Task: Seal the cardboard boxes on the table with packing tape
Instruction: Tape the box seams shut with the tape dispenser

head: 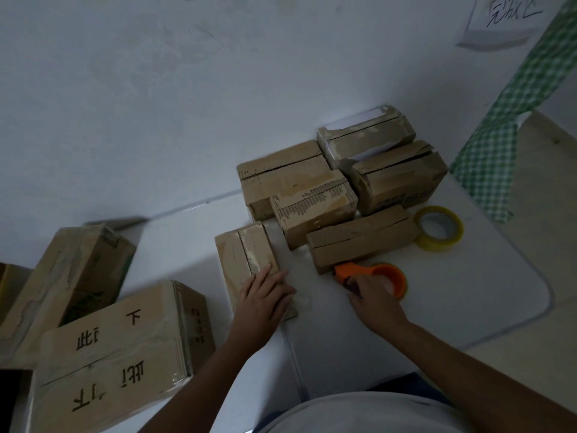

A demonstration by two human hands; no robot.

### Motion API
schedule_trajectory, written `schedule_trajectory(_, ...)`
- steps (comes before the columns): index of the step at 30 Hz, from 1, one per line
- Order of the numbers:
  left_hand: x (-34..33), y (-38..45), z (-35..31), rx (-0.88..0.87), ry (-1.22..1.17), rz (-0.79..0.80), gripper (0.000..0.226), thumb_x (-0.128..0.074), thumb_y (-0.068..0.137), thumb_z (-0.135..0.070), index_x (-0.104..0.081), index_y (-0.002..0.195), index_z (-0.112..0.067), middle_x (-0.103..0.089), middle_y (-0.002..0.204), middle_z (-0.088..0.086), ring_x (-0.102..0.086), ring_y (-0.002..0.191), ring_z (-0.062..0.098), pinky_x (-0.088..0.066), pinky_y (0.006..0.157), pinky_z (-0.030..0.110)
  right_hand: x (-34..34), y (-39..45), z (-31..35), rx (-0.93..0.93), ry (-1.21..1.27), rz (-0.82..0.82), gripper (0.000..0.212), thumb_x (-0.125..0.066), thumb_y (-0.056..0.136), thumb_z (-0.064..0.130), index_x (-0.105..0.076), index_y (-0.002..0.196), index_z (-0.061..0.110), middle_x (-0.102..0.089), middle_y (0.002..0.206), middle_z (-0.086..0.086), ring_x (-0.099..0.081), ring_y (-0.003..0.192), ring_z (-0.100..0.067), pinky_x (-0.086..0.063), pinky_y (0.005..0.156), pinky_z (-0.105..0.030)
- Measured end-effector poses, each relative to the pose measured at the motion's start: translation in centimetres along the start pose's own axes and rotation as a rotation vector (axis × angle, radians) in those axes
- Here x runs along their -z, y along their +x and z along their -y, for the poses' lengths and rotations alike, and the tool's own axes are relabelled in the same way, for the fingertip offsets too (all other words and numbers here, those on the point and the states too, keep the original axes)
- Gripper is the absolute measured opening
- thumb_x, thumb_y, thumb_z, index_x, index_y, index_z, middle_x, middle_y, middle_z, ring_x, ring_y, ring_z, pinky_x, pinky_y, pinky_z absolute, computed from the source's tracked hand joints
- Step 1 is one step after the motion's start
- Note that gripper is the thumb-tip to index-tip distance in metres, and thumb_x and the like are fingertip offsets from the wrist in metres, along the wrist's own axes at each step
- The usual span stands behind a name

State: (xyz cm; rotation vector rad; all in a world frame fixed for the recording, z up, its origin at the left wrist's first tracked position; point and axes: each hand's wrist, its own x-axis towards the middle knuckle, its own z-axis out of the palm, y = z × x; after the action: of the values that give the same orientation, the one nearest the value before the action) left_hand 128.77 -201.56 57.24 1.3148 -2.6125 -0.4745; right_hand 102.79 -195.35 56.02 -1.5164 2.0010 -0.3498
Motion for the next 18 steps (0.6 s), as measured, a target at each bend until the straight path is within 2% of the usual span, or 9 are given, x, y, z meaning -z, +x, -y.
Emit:
schedule_trajectory(2, 0.0, -0.1, 0.1, 0.003, 0.008, 0.014, 0.042, -0.029, 0.102, -0.046, -0.061, 0.125, -0.032, -0.039, 0.153, -0.012, -0.012, 0.151, 0.015, -0.009, 0.121, 0.041, -0.4, 0.4, 1.8, -0.097, 0.194, 0.078, 0.024, -0.054, 0.097, 0.025, -0.056, 0.116, 0.010, -0.057, 0.111, -0.005, -0.055, 0.098, -0.019, -0.042, 0.077, -0.029)
schedule_trajectory(5, 0.3, 0.0, 0.0, 0.005, 0.009, 0.031, 0.042, -0.029, 0.102, -0.046, -0.061, 0.125, -0.032, -0.038, 0.154, -0.012, -0.010, 0.151, 0.013, -0.005, 0.121, 0.038, -1.1, 0.7, 4.8, -0.366, 0.782, 0.314, 0.022, -0.053, 0.098, 0.035, -0.058, 0.110, 0.018, -0.063, 0.114, -0.003, -0.060, 0.098, -0.014, -0.049, 0.078, -0.026)
schedule_trajectory(7, 0.6, 0.0, -0.1, 0.010, 0.005, 0.042, 0.041, -0.030, 0.102, -0.045, -0.060, 0.126, -0.032, -0.037, 0.155, -0.013, -0.008, 0.151, 0.013, -0.003, 0.121, 0.036, -1.8, 0.8, 5.9, -0.426, 0.974, 0.378, 0.027, -0.055, 0.096, 0.040, -0.060, 0.108, 0.016, -0.065, 0.111, -0.003, -0.063, 0.100, -0.014, -0.051, 0.080, -0.025)
schedule_trajectory(10, 0.6, 0.0, -0.1, 0.019, -0.018, 0.073, 0.038, -0.035, 0.104, -0.041, -0.050, 0.138, -0.032, -0.028, 0.159, -0.013, -0.005, 0.151, 0.008, -0.002, 0.122, 0.036, -2.8, 0.5, 6.5, -0.410, 1.005, 0.291, 0.022, -0.062, 0.094, 0.031, -0.065, 0.097, 0.009, -0.068, 0.095, -0.005, -0.065, 0.088, -0.014, -0.051, 0.075, -0.024)
schedule_trajectory(13, 1.1, 0.2, 0.1, 0.053, -0.189, 0.063, 0.050, -0.043, 0.104, -0.035, -0.031, 0.152, -0.028, -0.018, 0.163, -0.011, -0.014, 0.148, 0.004, -0.012, 0.121, 0.033, -3.4, 0.1, 6.5, -0.373, 0.996, 0.153, 0.015, -0.061, 0.095, 0.023, -0.063, 0.086, 0.011, -0.064, 0.081, -0.004, -0.061, 0.080, -0.015, -0.049, 0.073, -0.025)
schedule_trajectory(15, 1.4, 0.1, 0.8, 0.037, -0.228, 0.050, 0.047, -0.039, 0.105, -0.033, -0.035, 0.151, -0.023, -0.022, 0.161, -0.011, -0.023, 0.145, 0.004, -0.019, 0.120, 0.030, -3.7, -0.3, 6.5, -0.332, 1.000, 0.071, 0.015, -0.060, 0.095, 0.021, -0.062, 0.083, 0.012, -0.062, 0.077, -0.002, -0.060, 0.077, -0.015, -0.048, 0.072, -0.025)
schedule_trajectory(18, 1.2, -0.7, 1.7, -0.014, -0.140, 0.063, 0.049, -0.028, 0.106, -0.038, -0.035, 0.151, -0.022, -0.019, 0.159, -0.014, -0.008, 0.147, -0.005, -0.009, 0.123, 0.028, -4.1, -1.1, 6.4, -0.248, 0.989, -0.007, 0.017, -0.058, 0.096, 0.019, -0.063, 0.084, 0.008, -0.062, 0.073, 0.002, -0.058, 0.072, -0.008, -0.047, 0.070, -0.022)
